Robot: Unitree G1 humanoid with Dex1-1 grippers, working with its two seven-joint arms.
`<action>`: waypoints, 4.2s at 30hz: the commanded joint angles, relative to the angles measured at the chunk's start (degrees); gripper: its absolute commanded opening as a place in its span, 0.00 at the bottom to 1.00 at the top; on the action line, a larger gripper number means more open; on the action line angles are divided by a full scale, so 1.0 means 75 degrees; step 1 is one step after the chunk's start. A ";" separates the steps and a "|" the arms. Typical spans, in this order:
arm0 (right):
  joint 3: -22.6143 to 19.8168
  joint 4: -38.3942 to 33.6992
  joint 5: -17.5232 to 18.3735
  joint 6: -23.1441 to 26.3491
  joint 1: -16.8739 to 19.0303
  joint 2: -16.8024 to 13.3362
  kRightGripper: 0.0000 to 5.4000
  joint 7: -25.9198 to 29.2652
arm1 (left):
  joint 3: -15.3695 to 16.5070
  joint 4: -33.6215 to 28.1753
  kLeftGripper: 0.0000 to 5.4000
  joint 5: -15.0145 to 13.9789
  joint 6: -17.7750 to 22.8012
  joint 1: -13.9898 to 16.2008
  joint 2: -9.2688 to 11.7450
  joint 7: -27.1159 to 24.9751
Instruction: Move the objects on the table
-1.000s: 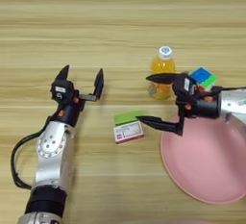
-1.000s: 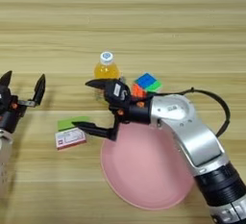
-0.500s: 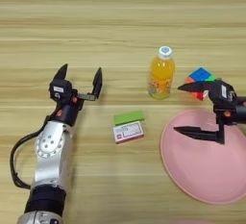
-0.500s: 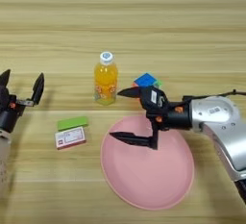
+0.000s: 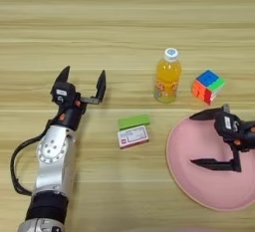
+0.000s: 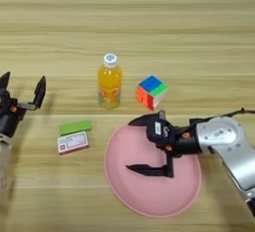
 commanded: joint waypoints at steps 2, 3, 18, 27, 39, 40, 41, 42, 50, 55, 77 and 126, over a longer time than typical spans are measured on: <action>0.0203 0.0206 -0.0265 -0.0117 -0.0052 0.0123 1.00 -0.0092 | 0.0017 0.0369 0.98 0.0779 0.0115 -0.0224 0.0162 0.0889; 0.0243 0.0237 -0.0303 -0.0121 -0.0070 0.0164 1.00 -0.0110 | 0.0027 0.0432 0.98 0.0908 0.0116 -0.0257 0.0189 0.1068; 0.0592 0.0859 -0.0464 -0.0019 -0.0292 0.0777 1.00 -0.0236 | 0.0177 0.0933 0.98 0.1060 -0.0088 -0.0554 0.0246 0.1927; 0.0636 0.1323 -0.0475 0.0145 -0.0642 0.1209 1.00 -0.0294 | 0.0200 0.0936 0.98 0.0967 -0.0230 -0.0551 0.0169 0.1969; 0.0968 0.1476 -0.0487 0.0360 -0.0833 0.1689 1.00 -0.0233 | 0.0192 0.0875 0.98 0.0843 -0.0249 -0.0518 0.0138 0.1956; 0.1012 0.1434 -0.0448 0.0409 -0.0834 0.1737 1.00 -0.0211 | 0.0192 0.0864 0.98 0.0840 -0.0250 -0.0512 0.0135 0.1956; 0.1054 0.1388 -0.0415 0.0456 -0.0832 0.1777 1.00 -0.0192 | 0.0192 0.0856 0.98 0.0836 -0.0251 -0.0508 0.0132 0.1955; 0.1091 0.1345 -0.0392 0.0498 -0.0828 0.1814 1.00 -0.0172 | 0.0192 0.0852 0.98 0.0833 -0.0252 -0.0505 0.0130 0.1953; 0.1280 0.1047 -0.0186 0.0818 -0.0833 0.2095 1.00 -0.0062 | 0.0196 0.0816 0.98 0.0799 -0.0251 -0.0488 0.0117 0.1931; 0.1462 0.0965 -0.0194 0.0893 -0.0840 0.2349 1.00 -0.0135 | 0.0199 0.0817 0.98 0.0783 -0.0245 -0.0489 0.0120 0.1915; 0.1226 0.0387 0.0333 0.1161 -0.0820 0.2749 1.00 -0.0408 | 0.0192 0.0827 0.98 0.0760 -0.0266 -0.0481 0.0144 0.1804; -0.2327 0.2718 0.0795 0.0244 -0.1648 0.1748 1.00 -0.2343 | 0.0138 0.1141 0.98 0.0573 -0.0573 -0.0634 0.0133 0.1567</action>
